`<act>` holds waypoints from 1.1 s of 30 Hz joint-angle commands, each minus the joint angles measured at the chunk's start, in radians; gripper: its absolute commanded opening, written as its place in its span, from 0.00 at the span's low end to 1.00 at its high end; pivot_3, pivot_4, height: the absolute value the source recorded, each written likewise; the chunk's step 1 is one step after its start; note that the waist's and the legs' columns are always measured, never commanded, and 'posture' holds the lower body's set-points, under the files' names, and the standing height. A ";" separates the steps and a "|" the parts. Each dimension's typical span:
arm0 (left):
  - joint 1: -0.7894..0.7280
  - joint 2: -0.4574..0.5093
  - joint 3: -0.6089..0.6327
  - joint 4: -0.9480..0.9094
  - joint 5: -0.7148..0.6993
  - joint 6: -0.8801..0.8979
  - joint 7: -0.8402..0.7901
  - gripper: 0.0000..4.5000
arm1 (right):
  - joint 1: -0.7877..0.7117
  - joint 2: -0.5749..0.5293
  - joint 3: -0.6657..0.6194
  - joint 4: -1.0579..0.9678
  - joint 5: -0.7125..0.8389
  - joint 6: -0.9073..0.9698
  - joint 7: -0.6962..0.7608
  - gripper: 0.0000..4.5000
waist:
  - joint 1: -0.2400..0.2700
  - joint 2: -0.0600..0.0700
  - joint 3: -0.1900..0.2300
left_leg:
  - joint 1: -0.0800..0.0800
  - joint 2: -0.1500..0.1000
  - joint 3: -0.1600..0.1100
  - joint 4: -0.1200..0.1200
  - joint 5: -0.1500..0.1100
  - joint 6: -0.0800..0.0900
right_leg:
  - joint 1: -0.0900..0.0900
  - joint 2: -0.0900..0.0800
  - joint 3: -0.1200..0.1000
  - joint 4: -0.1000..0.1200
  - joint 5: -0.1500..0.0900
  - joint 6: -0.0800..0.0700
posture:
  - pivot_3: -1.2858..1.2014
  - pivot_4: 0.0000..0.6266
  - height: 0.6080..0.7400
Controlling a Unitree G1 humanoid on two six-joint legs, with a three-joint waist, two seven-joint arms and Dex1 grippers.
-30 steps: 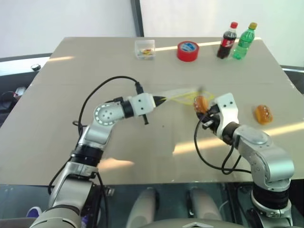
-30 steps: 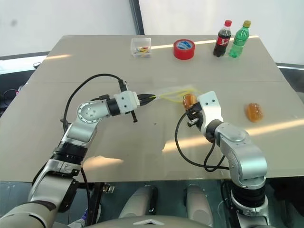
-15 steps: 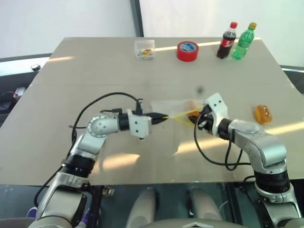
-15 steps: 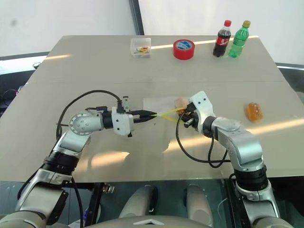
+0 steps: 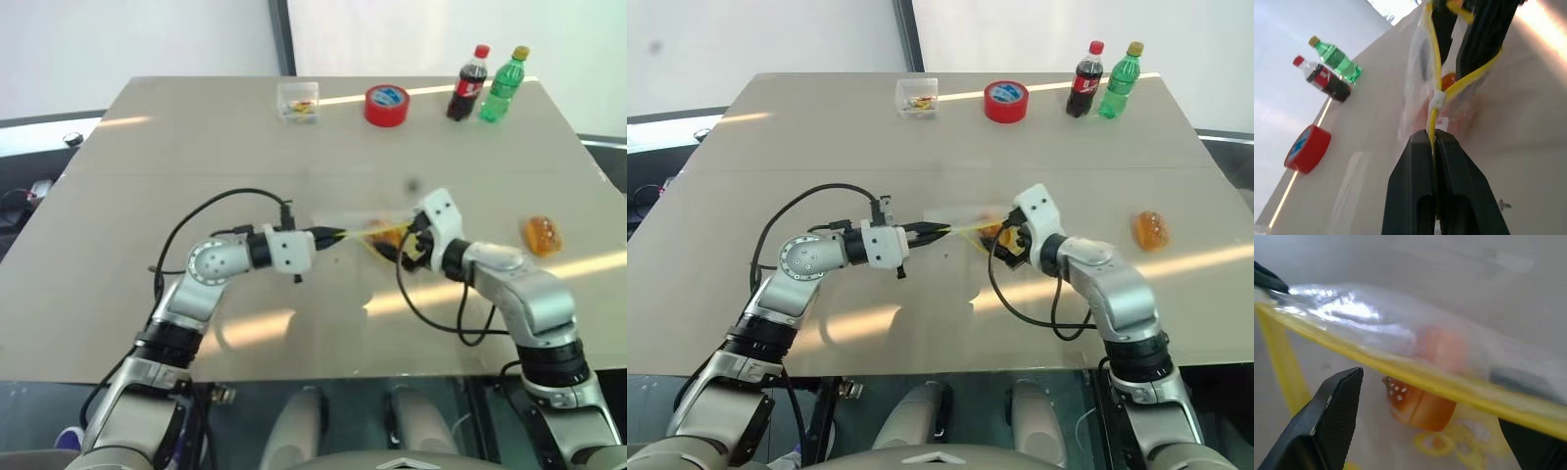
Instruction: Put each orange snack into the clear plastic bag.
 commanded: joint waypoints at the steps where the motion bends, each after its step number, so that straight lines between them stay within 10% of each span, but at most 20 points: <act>1: -0.019 -0.014 0.035 -0.036 0.008 0.087 0.058 0.00 | 0.067 -0.056 -0.129 -0.161 0.092 0.031 0.032 0.92 | 0.002 0.000 0.000 | 0.000 0.000 0.000 0.000 0.000 0.000 | 0.000 0.000 0.000 0.000 0.000 0.000 | 0.52 0.24 1.00; 10: -0.066 -0.038 0.029 -0.088 0.046 0.222 0.119 0.00 | 0.181 -0.119 -0.337 -0.226 0.165 -0.022 -0.027 0.92 | -0.005 0.000 0.000 | 0.001 0.000 0.001 0.000 0.000 0.000 | 0.001 0.000 0.000 0.001 0.000 0.000 | 0.52 0.24 1.00; 21: -0.154 -0.046 -0.043 -0.142 0.142 0.104 0.135 0.00 | -0.063 -0.111 0.123 0.036 -0.061 -0.185 -0.066 0.92 | -0.006 0.000 0.000 | 0.001 0.000 0.002 0.000 0.000 0.000 | 0.001 0.001 0.001 0.001 0.000 0.000 | 0.52 0.24 1.00; 33: -0.256 0.026 0.020 -0.083 0.221 0.061 0.217 0.00 | -0.381 0.010 0.199 0.514 -0.283 -0.599 -0.090 0.92 | -0.006 0.000 0.000 | 0.000 -0.001 0.002 0.000 0.000 0.000 | -0.001 0.000 0.001 0.000 0.000 0.000 | 0.52 0.24 1.00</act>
